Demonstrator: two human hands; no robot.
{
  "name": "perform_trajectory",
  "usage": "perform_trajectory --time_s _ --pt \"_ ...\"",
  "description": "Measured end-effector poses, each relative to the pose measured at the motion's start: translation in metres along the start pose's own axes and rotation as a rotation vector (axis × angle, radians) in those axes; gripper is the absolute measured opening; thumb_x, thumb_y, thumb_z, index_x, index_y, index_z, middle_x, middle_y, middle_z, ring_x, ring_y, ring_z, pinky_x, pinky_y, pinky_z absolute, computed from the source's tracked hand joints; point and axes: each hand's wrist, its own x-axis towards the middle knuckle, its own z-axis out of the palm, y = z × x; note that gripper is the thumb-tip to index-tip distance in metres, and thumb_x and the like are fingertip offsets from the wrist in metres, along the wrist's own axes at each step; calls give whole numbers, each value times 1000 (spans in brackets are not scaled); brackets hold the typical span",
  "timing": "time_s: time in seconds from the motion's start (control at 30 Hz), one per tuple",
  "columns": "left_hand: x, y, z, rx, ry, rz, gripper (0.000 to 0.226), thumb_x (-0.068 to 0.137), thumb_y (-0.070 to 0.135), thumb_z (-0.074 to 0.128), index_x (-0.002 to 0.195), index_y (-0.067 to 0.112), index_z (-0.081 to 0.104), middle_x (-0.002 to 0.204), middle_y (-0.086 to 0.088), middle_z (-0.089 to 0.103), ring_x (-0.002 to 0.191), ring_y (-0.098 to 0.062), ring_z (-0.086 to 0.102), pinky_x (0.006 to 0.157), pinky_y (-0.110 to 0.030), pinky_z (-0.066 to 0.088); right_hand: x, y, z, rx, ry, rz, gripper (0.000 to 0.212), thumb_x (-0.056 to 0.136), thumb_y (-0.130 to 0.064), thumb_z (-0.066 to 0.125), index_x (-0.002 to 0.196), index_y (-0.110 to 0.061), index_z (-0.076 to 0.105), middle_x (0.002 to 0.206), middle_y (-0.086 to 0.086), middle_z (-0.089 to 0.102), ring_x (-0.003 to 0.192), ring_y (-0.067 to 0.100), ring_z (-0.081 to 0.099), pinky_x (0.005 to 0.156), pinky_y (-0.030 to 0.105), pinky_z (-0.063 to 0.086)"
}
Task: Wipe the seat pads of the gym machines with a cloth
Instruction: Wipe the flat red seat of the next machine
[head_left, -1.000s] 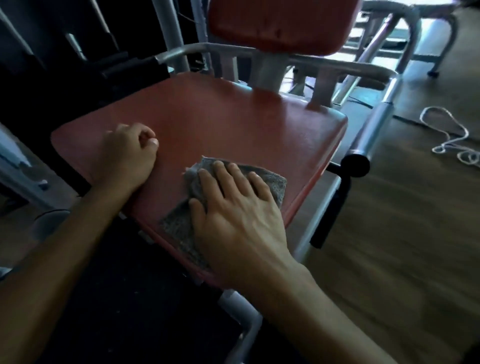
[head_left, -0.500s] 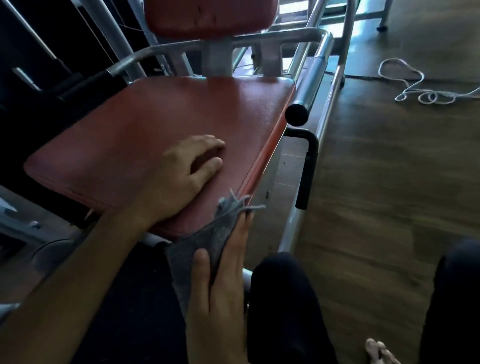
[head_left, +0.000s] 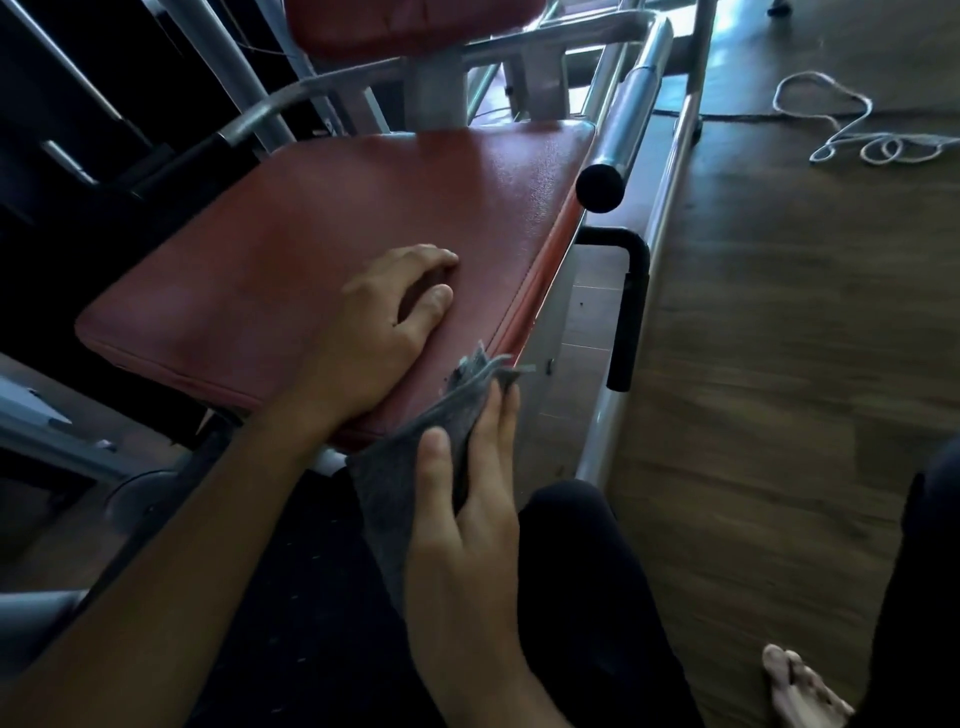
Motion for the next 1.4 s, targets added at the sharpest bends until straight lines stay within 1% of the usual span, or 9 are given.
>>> perform_trajectory --time_s 0.2,0.3,0.43,0.6,0.73,0.9,1.07,1.27,1.4 --pt "0 2 1 7 12 4 41 94 28 50 131 17 60 136 2 57 126 -7 49 107 -12 29 12 1 -3 17 35 -4 56 105 -36 41 155 -41 17 160 -29 12 145 -13 9 124 32 17" --pt "1 -2 2 1 6 7 36 97 25 53 131 18 60 137 2 56 123 -2 47 103 -3 26 5 0 -5 6 2 16 57 104 -34 41 155 -38 15 160 -31 5 140 -21 2 122 17 9" --pt "2 -1 1 10 11 4 33 99 23 55 131 18 60 137 2 56 124 -4 48 103 -2 25 44 -4 -14 24 25 56 55 105 -36 40 156 -32 21 162 -25 11 140 -19 7 106 -4 12" --pt "2 -2 2 -2 10 -7 40 94 33 50 131 20 60 136 3 57 128 -9 49 110 -20 31 22 -3 -14 18 -30 11 56 105 -33 41 155 -36 18 159 -32 8 138 -24 3 117 10 11" --pt "2 -1 2 3 5 -15 43 93 36 49 131 20 60 137 3 57 128 -9 49 111 -23 33 66 -4 -22 2 1 39 55 105 -36 39 157 -29 21 163 -22 10 140 -18 6 101 -8 12" --pt "2 -2 2 0 10 -17 43 92 37 48 130 21 60 136 3 58 127 -12 50 111 -29 35 25 -5 -19 5 -72 -28 54 105 -32 40 156 -30 21 160 -28 12 141 -20 7 116 9 12" --pt "2 -1 2 14 3 -19 43 92 37 48 130 22 60 136 4 57 127 -11 49 110 -26 34 94 -8 -27 -46 56 -1 51 106 -34 37 155 -25 28 162 -14 23 147 -1 19 122 26 21" --pt "3 -4 3 -10 13 -18 43 92 36 48 130 20 60 136 2 57 128 -11 49 113 -29 34 41 -2 -25 18 -28 -69 51 106 -30 40 155 -28 26 161 -24 17 143 -15 11 115 10 14" --pt "3 -4 3 -2 -3 -26 42 92 38 48 130 23 59 137 5 56 130 -11 48 113 -31 34 118 -7 -31 -29 70 48 59 98 -48 41 152 -27 35 159 -4 33 147 12 29 121 39 28"
